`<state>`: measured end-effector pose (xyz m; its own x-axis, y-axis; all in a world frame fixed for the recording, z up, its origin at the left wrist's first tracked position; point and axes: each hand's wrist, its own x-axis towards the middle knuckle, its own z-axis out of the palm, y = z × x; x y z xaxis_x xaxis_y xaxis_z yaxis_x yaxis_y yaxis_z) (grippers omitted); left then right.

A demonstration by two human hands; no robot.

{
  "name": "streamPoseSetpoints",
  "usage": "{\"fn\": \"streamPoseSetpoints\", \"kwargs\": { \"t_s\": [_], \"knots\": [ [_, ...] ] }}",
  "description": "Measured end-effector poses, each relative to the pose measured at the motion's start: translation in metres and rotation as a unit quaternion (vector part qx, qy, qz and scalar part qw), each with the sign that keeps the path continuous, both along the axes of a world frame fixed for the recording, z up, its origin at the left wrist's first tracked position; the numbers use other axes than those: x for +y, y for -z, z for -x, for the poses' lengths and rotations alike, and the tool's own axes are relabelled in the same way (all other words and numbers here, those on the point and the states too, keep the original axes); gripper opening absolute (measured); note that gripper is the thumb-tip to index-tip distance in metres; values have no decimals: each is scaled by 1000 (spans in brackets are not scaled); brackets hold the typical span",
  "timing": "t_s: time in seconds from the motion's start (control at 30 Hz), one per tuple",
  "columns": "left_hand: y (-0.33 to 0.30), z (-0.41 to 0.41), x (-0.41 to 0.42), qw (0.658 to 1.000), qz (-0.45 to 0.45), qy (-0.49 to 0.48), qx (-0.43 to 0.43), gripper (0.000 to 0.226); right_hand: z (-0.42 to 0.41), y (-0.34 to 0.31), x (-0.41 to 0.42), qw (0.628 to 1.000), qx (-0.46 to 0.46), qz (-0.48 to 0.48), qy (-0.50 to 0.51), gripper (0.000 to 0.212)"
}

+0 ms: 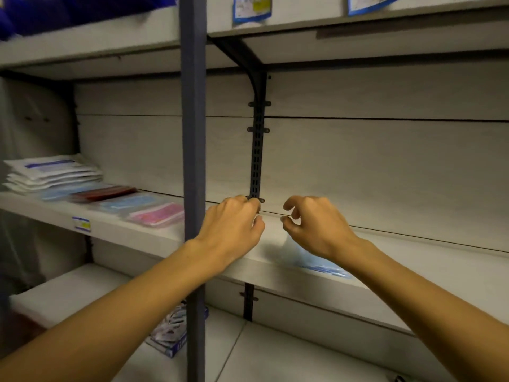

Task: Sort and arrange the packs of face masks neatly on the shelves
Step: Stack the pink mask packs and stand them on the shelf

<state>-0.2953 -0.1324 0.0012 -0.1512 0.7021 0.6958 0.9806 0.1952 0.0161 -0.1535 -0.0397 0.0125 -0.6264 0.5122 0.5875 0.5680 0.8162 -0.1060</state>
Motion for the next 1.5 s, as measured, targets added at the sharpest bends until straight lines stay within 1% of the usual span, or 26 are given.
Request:
{"fn": "streamPoseSetpoints", "kwargs": {
  "t_s": [0.13, 0.27, 0.37, 0.5, 0.6, 0.67, 0.77, 0.9, 1.13, 1.23, 1.37, 1.5],
  "knots": [
    [-5, 22, -44, 1000, -21, 19, 5, 29, 26, -8, -41, 1000, 6, -19, 2, 29],
    [-11, 67, -98, 1000, -15, 23, 11, 26, 70, -9, -93, 1000, 26, -16, -5, 31],
    [-11, 112, -138, 1000, 0, 5, 7, 24, 111, -9, -134, 999, 29, -14, -26, 28],
    [-2, 167, -176, 999, 26, -25, -2, 25, 160, -4, -176, 999, 19, -13, -28, 35],
    [4, 196, -191, 998, 50, -39, -14, 25, 183, 0, -188, 1000, -5, 0, -14, 36],
    [8, 213, -194, 997, 67, -48, -13, 25, 194, 0, -189, 1000, -1, 9, -6, 36],
    [15, 239, -191, 995, 79, -53, -33, 24, 209, 3, -185, 999, 23, 22, -6, 34],
    [25, 271, -177, 992, 100, -58, -49, 24, 238, 11, -170, 999, 24, 33, -2, 36],
    [26, 327, -132, 991, 110, -55, -50, 27, 308, 25, -120, 991, 61, 118, 31, 34],
    [23, 353, -103, 992, 104, -48, -51, 27, 338, 28, -94, 987, 67, 137, 58, 33],
    [21, 374, -66, 993, 97, -22, -57, 26, 360, 31, -63, 980, 56, 144, 126, 32],
    [29, 385, -35, 992, 104, 9, -67, 28, 371, 41, -46, 965, -16, 173, 198, 38]
  ]
}}
